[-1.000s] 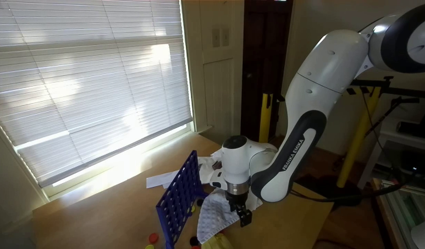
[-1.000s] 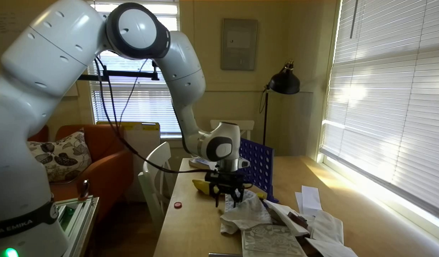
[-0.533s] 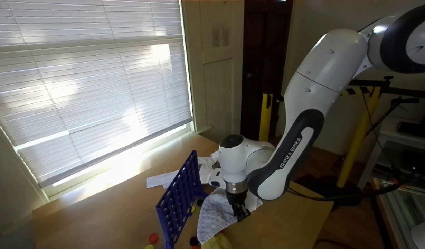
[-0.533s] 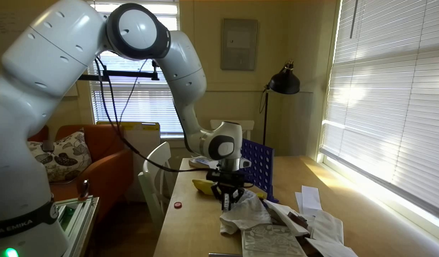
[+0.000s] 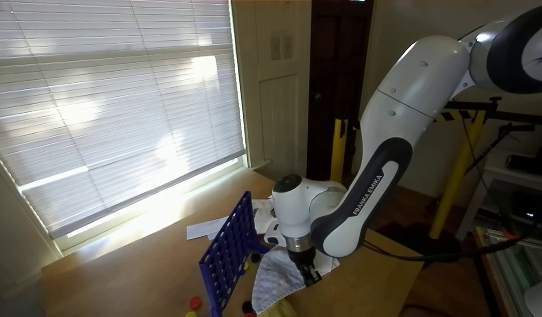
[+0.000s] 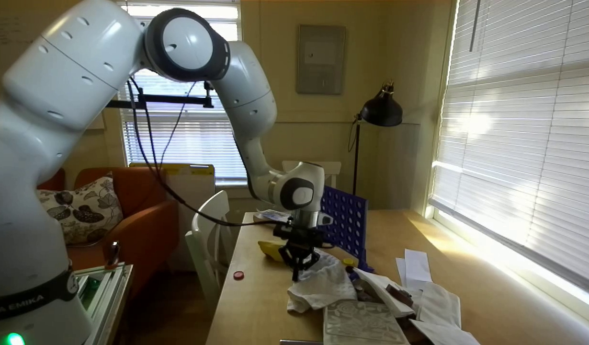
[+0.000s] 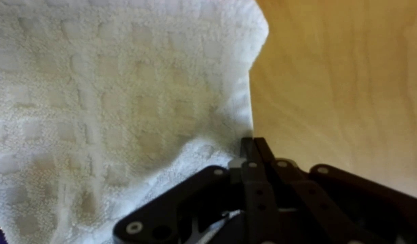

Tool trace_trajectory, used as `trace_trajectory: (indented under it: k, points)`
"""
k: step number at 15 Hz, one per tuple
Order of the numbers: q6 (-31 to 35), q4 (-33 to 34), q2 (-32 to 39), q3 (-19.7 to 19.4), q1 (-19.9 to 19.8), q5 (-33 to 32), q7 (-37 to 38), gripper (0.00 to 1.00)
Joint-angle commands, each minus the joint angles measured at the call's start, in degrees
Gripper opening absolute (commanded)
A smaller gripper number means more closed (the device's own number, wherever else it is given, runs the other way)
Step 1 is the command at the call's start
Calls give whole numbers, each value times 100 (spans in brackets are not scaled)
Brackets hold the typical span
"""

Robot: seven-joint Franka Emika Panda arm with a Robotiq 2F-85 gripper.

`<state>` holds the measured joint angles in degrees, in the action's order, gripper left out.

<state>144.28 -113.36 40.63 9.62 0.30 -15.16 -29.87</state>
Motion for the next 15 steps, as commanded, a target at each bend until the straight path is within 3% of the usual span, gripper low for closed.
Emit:
trace_trajectory:
  k: [1,4,9,10,11,13,15]
  points:
    - [-200,54,109,617,-262,451,-656,1]
    - [177,-426,-214,1237,-502,865,-1350,1]
    - [-169,-558,-236,2290,-1138,2096,-2845,1]
    - [-384,-492,-209,2250,-1103,2261,-2911,1]
    - [-535,-486,-249,2159,-1032,2401,-2853,27]
    - [-411,-549,-369,1799,-786,2512,-2476,33]
    - [-217,-611,-462,1473,-591,2413,-2203,47]
